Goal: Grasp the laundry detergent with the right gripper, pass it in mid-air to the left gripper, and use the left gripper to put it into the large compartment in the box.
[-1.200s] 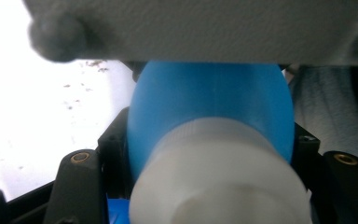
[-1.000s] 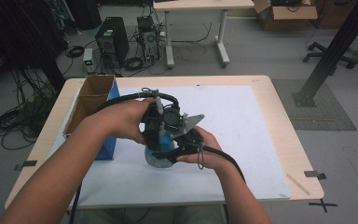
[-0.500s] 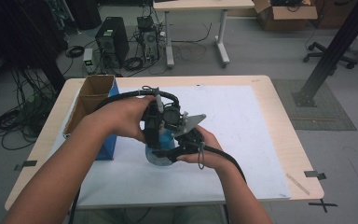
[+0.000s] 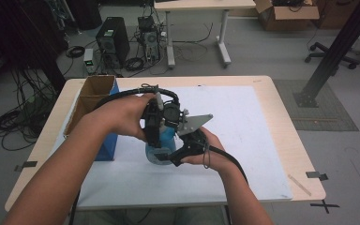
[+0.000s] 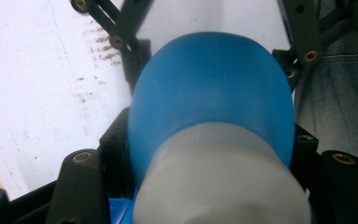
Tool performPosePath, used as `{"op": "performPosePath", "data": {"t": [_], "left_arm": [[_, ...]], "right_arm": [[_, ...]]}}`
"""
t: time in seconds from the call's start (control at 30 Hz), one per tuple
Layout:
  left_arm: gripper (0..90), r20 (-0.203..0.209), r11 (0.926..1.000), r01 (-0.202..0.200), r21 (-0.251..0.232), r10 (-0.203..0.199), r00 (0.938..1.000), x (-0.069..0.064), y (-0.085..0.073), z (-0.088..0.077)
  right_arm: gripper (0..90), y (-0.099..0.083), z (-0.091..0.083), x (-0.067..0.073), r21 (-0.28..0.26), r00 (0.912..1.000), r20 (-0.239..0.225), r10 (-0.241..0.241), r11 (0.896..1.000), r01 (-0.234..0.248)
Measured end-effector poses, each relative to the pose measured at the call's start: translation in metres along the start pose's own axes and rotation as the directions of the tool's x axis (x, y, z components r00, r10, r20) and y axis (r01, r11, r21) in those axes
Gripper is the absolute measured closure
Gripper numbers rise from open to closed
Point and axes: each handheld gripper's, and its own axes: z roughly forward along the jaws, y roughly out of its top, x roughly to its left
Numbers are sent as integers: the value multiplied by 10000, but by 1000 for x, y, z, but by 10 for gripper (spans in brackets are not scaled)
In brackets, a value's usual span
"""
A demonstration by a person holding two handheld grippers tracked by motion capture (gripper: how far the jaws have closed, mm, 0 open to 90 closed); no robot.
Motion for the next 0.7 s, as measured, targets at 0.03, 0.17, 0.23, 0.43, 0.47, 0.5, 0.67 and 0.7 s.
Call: {"op": "performPosePath", "data": {"t": [0.03, 0.17, 0.23, 0.43, 0.47, 0.5, 0.67, 0.7], "left_arm": [[382, -6, 10000, 22, 8, -22, 10000, 0, 0, 0], [382, -19, 10000, 55, 37, -55, 10000, 0, 0, 0], [382, 0, 10000, 78, 27, -78, 10000, 1, 1, -2], [382, -79, 9999, -76, 98, 77, 9999, 2, 4, -6], [382, -77, 9998, -72, 173, 73, 9999, 2, 5, -7], [381, -77, 9998, -72, 173, 73, 9999, 2, 5, -7], [381, -123, 9996, -74, 268, 77, 9999, 2, 7, -9], [381, -102, 9995, -12, 319, 16, 9999, 3, 7, -10]], "right_arm": [[154, 0, -1, 0, -8, 10000, 45, -2, 10000, 2], [80, -1, -3, -1, 8, 9999, 134, 89, 10000, -89], [42, -3, -8, -1, -18, 9999, 137, 94, 10000, -94], [4, -2, -22, -4, -365, 9998, -114, 166, 9992, -170], [4, -2, -24, -5, -383, 9998, -66, 188, 9991, -190], [4, -2, -27, -5, -420, 9997, -66, 226, 9989, -228], [4, -4, -43, -8, -593, 9997, 39, 228, 9980, -226], [3, -5, -46, -9, -565, 9998, 106, 193, 9982, -186]]}}
